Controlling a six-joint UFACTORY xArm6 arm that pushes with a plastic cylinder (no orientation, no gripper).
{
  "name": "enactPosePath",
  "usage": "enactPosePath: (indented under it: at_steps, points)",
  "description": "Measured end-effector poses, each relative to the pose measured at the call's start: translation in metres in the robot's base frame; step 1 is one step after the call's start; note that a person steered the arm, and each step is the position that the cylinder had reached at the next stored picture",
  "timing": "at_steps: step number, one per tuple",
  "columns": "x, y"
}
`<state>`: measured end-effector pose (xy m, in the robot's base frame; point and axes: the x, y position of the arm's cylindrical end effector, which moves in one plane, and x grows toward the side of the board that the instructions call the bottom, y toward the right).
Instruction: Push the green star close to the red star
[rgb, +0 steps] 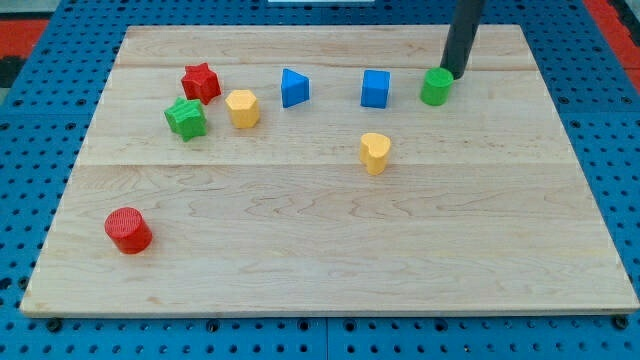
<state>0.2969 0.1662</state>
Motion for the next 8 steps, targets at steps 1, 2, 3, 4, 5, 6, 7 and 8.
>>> enactPosePath:
  at_steps: [1, 2, 3, 4, 5, 6, 7, 8]
  points:
    - [-0.031, 0.006]
    - [-0.027, 0.006]
    - [0.015, 0.074]
    - [0.070, 0.022]
    - [0.091, -0.081]
    - [0.118, -0.165]
    - [0.120, -0.262]
    - [0.120, -0.327]
